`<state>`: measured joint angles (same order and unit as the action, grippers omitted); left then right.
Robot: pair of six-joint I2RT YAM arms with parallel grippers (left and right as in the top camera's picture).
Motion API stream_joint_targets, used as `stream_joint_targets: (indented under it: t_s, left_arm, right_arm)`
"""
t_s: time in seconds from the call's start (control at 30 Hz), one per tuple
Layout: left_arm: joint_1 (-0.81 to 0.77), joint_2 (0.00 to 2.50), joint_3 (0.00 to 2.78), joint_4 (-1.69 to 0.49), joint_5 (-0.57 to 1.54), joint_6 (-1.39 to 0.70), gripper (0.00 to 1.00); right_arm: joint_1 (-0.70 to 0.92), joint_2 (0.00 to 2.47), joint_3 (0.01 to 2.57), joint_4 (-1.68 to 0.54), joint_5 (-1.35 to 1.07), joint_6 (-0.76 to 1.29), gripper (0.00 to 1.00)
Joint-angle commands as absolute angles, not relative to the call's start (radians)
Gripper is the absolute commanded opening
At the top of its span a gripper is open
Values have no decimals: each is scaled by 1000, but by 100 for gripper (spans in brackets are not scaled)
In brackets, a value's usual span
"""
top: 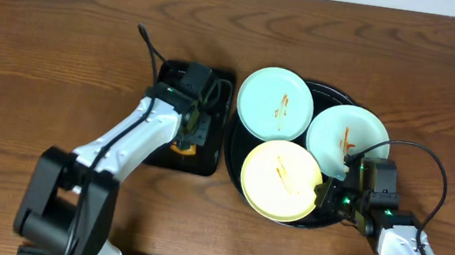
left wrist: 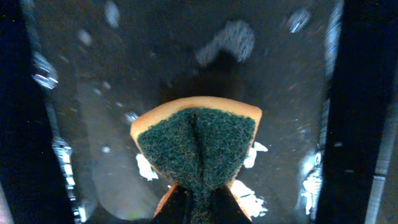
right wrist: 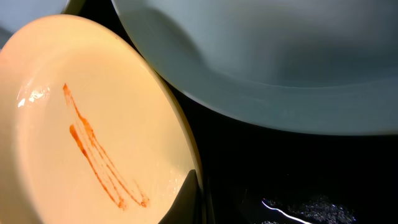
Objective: Clean dirty plates on tray and stack at the side
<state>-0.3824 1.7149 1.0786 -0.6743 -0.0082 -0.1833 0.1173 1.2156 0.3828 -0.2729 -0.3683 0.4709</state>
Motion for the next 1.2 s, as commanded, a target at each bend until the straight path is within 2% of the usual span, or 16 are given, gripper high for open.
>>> stream_joint_targets:
  t_s: [0.0,0.2,0.37,0.53,0.67,0.83,1.17]
  left_arm:
    - [-381,1717,1081,-676,1,-189,7]
    - [-381,1715,1088,-677,36,-189,7]
    - [-381,1654,1130,-678,138,-189,7]
    - [-408,1541,1141,-606,327,-190,8]
    - [-492,1523,1139,-523,397,-287,7]
    - [-630,1584,1120,-416,398,-516,7]
    - [-865,1758,1120,-262,422,-710,8]
  right_arm:
    - [133,1217,382,-276,-371,477,1]
    - [133,1217,382,-278,-371,477,1]
    - [133,1217,382,-278,-371,477,1]
    - [133,1217,382,-277,-371,477,1]
    - [133,1217,382,-279,-371,477,1]
    - [133,1217,382,-281,-371,477,1]
    - [133,1217,382,-281,-371,477,1]
